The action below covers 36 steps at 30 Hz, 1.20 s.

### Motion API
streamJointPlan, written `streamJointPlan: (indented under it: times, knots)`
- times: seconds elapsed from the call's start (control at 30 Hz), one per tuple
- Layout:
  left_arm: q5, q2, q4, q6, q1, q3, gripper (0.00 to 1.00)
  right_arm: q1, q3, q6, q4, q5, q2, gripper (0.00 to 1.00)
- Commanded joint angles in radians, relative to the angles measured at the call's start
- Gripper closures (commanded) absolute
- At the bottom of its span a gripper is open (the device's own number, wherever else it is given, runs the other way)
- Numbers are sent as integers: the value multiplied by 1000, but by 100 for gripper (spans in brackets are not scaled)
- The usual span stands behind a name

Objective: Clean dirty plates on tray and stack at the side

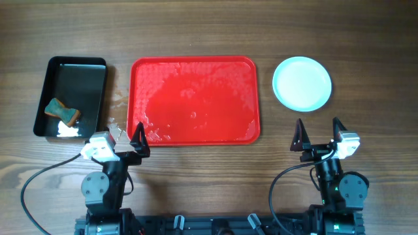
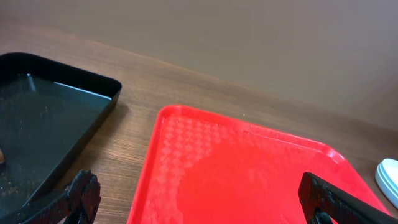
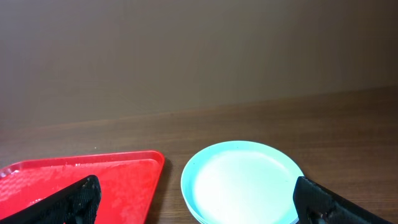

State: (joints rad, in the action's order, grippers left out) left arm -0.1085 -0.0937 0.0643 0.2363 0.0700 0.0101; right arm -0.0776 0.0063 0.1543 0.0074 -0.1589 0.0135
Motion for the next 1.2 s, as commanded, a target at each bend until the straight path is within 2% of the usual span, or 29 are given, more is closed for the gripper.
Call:
streamJointPlan:
  times: [0.0, 0.13, 1.17]
  knots:
    - [13, 34, 9, -23, -6, -5, 0, -5, -1, -17, 2, 9, -9, 0]
    - [13, 91, 8, -24, -6, -5, 0, -5, -1, -16, 2, 9, -9, 0]
    - [13, 91, 7, -24, -6, -5, 0, -5, -1, -16, 2, 9, -9, 0]
